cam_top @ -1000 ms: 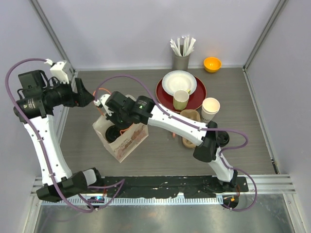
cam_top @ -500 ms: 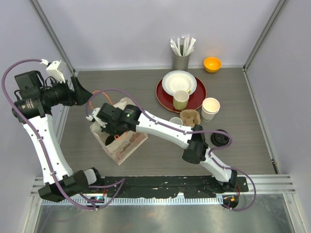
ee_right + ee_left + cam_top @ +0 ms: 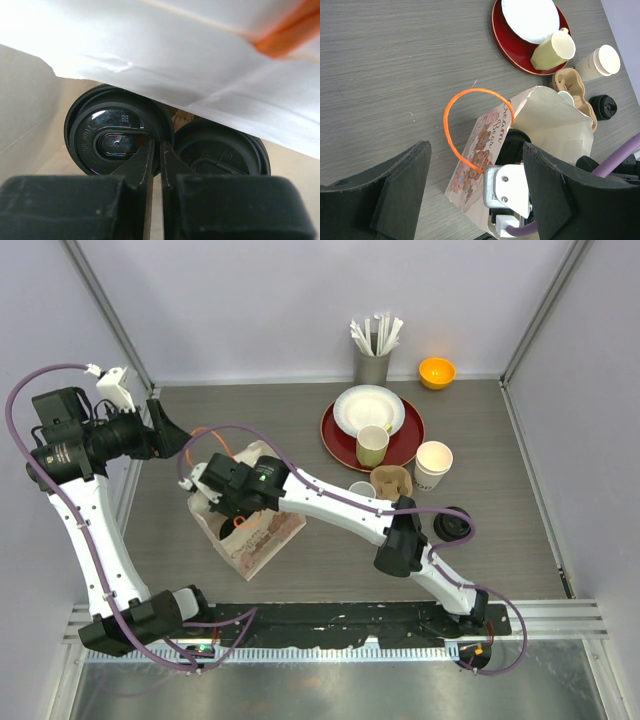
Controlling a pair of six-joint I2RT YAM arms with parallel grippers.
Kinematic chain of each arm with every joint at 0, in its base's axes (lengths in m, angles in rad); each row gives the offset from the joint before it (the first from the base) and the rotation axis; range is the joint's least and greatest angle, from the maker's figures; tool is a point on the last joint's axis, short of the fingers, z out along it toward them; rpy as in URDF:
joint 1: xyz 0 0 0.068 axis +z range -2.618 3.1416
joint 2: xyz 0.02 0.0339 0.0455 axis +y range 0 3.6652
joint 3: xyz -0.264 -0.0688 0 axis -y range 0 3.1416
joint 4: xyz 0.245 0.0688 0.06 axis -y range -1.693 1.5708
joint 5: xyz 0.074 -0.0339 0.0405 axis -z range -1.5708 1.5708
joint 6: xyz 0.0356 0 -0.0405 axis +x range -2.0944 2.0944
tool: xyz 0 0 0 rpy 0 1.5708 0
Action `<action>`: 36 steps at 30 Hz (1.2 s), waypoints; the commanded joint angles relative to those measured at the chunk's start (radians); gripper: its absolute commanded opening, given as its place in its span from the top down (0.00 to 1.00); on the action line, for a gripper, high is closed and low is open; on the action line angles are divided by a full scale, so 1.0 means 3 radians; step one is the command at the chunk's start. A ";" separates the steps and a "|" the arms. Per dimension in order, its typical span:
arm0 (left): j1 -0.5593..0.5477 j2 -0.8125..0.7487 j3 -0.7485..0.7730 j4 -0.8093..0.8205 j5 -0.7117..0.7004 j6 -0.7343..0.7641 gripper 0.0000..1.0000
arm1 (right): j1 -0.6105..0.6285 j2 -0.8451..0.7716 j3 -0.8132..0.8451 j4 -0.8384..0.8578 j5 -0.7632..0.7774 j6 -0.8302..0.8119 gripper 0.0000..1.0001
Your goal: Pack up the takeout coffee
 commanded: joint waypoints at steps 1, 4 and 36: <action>0.0013 -0.0021 -0.0019 0.0039 0.0112 0.0061 0.22 | 0.0012 -0.0154 -0.0016 0.0041 0.0034 -0.0018 0.84; 0.0013 -0.0016 -0.0029 0.0019 0.0122 0.0087 0.22 | 0.0012 -0.0297 -0.0093 0.0163 0.0024 0.0028 0.73; 0.0013 0.0101 -0.0116 -0.0099 0.0168 0.0235 0.21 | 0.0002 -0.1682 -0.1192 0.1830 0.0786 0.0002 0.20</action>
